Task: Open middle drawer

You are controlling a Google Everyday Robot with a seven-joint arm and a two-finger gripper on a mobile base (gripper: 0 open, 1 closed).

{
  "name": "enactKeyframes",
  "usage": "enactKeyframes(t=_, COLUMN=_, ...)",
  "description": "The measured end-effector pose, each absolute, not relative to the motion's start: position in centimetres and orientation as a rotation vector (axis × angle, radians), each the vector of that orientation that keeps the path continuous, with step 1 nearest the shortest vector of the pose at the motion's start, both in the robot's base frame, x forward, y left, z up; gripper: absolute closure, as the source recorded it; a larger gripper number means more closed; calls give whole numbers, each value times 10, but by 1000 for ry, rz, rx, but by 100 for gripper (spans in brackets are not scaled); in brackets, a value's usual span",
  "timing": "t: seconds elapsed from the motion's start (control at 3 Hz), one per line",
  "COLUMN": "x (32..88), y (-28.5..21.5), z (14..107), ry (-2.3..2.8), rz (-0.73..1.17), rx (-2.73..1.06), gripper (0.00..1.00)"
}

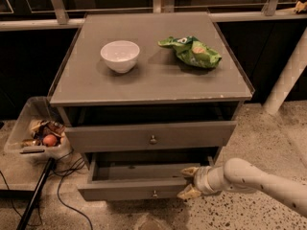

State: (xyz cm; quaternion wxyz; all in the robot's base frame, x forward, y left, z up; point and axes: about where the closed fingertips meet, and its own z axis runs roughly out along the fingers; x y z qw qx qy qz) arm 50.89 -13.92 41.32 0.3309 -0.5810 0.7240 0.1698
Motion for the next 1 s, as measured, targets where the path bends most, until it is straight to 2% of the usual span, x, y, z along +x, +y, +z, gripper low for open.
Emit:
enactKeyframes(t=0.33, x=509, y=-139, z=413, ry=1893, rz=444, rx=-1519, gripper=14)
enactKeyframes(t=1.0, x=454, y=-158, z=410, ry=1860, rz=455, rx=-1529, gripper=60)
